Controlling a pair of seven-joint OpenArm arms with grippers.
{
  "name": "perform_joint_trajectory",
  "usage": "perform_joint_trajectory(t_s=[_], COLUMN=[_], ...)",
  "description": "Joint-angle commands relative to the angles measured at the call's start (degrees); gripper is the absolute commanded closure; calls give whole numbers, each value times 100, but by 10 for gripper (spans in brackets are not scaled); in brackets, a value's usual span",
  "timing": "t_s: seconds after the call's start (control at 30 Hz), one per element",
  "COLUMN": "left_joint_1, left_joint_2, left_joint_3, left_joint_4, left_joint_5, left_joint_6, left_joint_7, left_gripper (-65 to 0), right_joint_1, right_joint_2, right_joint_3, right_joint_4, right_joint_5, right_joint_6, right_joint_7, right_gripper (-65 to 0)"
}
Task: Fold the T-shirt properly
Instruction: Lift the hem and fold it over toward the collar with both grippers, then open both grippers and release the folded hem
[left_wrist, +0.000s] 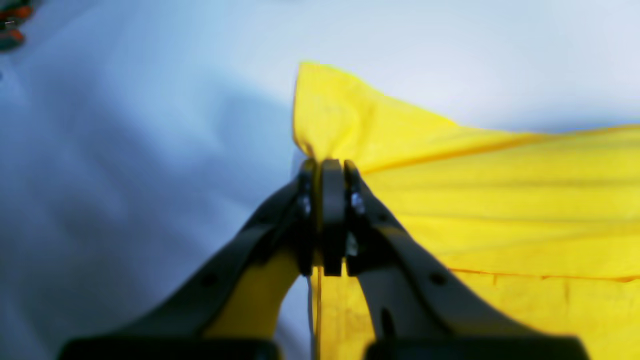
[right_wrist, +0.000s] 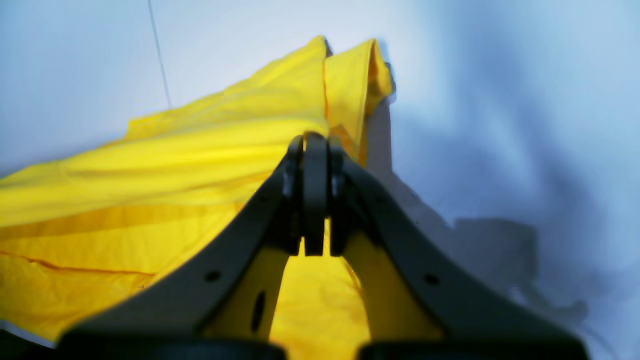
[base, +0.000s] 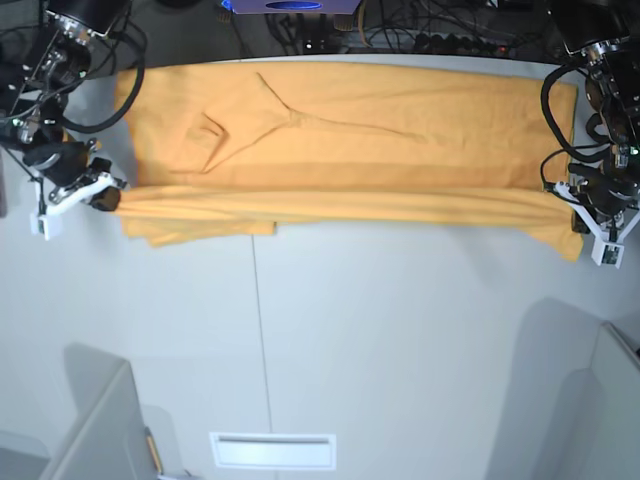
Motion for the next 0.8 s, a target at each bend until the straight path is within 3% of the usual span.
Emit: perform_joint_trajectory(t_s=[0.0, 0.23, 0.77], left_joint_1=[28, 459, 1242], left_joint_2=[-116, -125, -116], left_joint_3=[-131, -183, -148], left_joint_4=[114, 140, 246], left_joint_5=[85, 85, 129], left_joint_6=[26, 26, 26], left_joint_7=[-11, -11, -11], left_gripper=[0, 0, 0], right_joint_1=[-38, -495, -811], right_joint_2=[59, 59, 103], right_joint_3=[26, 26, -9], right_joint_4=[140, 184, 430], right_joint_5=[228, 957, 535], right_joint_6=[16, 16, 16], right_joint_7=[71, 79, 27], right_gripper=[0, 0, 0])
